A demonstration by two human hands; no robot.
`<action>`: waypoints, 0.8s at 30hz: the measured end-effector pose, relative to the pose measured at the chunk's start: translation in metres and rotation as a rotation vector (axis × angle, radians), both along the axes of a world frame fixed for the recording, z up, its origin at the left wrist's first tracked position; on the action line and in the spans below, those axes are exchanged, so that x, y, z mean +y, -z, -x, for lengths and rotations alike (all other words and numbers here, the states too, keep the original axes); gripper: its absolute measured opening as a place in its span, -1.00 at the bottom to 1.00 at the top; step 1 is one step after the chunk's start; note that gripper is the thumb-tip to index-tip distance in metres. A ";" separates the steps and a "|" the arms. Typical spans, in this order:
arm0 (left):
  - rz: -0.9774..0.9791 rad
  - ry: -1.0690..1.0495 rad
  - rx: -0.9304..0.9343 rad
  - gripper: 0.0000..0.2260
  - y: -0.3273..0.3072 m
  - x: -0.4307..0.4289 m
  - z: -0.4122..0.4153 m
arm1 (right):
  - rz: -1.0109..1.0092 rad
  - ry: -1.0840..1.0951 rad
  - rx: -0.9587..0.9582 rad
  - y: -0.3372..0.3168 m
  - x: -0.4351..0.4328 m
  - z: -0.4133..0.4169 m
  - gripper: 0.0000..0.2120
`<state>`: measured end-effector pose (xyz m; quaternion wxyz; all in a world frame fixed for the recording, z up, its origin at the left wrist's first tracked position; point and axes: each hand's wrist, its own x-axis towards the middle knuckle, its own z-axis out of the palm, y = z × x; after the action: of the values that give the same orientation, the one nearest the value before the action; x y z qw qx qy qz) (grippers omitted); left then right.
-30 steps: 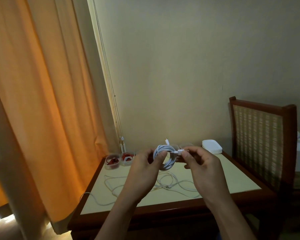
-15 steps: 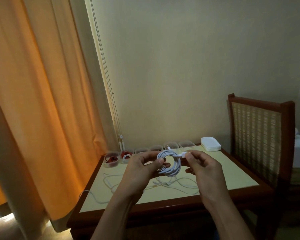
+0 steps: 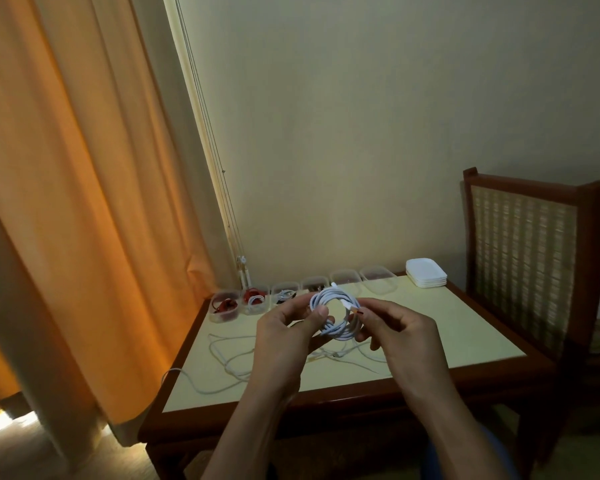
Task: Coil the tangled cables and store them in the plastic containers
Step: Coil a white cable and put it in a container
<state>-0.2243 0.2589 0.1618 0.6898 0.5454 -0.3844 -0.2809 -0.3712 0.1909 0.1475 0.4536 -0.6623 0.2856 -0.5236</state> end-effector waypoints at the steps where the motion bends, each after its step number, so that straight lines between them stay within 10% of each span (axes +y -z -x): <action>1: -0.008 -0.019 -0.011 -0.79 0.002 -0.003 -0.003 | -0.017 -0.012 -0.003 0.003 -0.005 -0.003 -0.83; 24: -0.382 -0.089 -0.003 -0.87 0.055 -0.182 -0.141 | -0.373 -0.078 0.103 0.051 -0.202 -0.123 -0.88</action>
<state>-0.0836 0.0768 0.1071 0.5851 0.6832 -0.3005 -0.3173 -0.2480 -0.0106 0.0961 0.5733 -0.6033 0.3744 -0.4089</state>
